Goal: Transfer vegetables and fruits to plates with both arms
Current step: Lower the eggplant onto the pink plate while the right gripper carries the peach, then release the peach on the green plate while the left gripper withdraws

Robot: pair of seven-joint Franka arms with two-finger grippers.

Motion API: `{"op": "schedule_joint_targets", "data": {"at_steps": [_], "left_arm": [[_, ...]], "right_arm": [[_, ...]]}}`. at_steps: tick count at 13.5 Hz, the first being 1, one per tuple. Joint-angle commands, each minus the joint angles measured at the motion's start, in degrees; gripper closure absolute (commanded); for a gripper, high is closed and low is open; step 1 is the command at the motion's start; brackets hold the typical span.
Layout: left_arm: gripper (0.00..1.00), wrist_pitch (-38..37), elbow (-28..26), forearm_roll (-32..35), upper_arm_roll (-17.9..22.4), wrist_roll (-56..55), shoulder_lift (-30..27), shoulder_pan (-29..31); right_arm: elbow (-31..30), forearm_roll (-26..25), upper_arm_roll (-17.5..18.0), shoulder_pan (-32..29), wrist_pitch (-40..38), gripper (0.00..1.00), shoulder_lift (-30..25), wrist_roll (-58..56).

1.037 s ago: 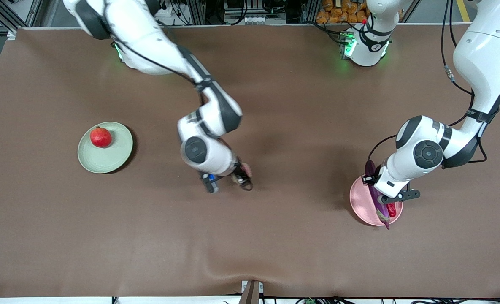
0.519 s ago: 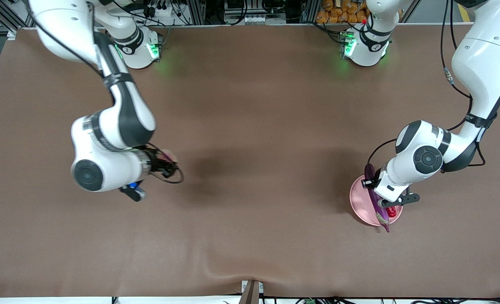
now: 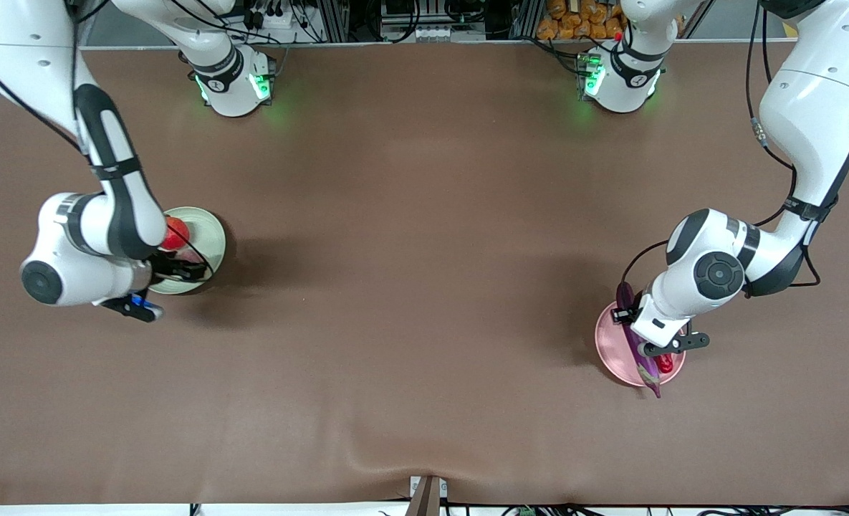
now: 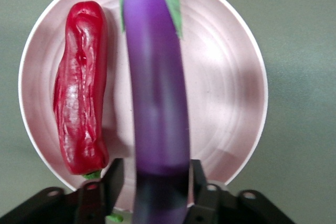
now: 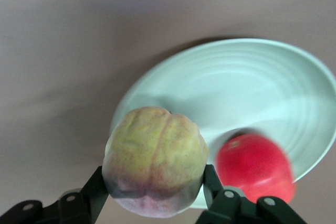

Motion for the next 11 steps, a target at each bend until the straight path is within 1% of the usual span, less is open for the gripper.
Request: {"op": "schedule_joint_targets", "data": {"at_steps": [1, 3, 5, 6, 7, 8, 9, 11], "left_arm": [[0.0, -0.2, 1.1, 1.5, 0.2, 0.7, 0.4, -0.4], [0.0, -0.3, 1.2, 1.5, 0.1, 0.4, -0.1, -0.3], [0.0, -0.7, 1.2, 1.2, 0.0, 0.3, -1.1, -0.1], [0.0, -0.8, 1.0, 1.1, 0.0, 0.4, -1.3, 0.0], [0.0, -0.8, 0.9, 1.1, 0.0, 0.3, -1.2, 0.0], [0.0, -0.8, 0.9, 1.0, 0.0, 0.4, -1.3, 0.2], [0.0, -0.8, 0.9, 0.9, 0.0, 0.4, -1.3, 0.2], [0.0, -0.8, 0.7, 0.9, 0.0, 0.3, -1.3, 0.3]], "right_arm": [[-7.9, -0.4, 1.8, -2.0, 6.3, 1.0, -3.4, -2.7], [-9.5, 2.0, 2.1, -1.9, 7.0, 1.0, -3.9, -2.9], [-10.0, 2.1, 2.0, -2.0, 7.1, 1.0, -3.6, -3.0], [-9.8, 2.2, 2.0, -2.0, 7.1, 0.74, -3.4, -3.0], [-9.4, 2.2, 2.0, -2.0, 6.8, 0.01, -3.4, -2.9], [-8.4, 2.3, 2.0, -2.0, 6.1, 0.0, -3.4, -2.4], [-6.1, 2.3, 2.0, -1.9, 3.4, 0.0, -3.4, -2.3], [2.3, 2.4, 2.1, -1.6, -6.4, 0.0, -3.4, -2.2]]}}
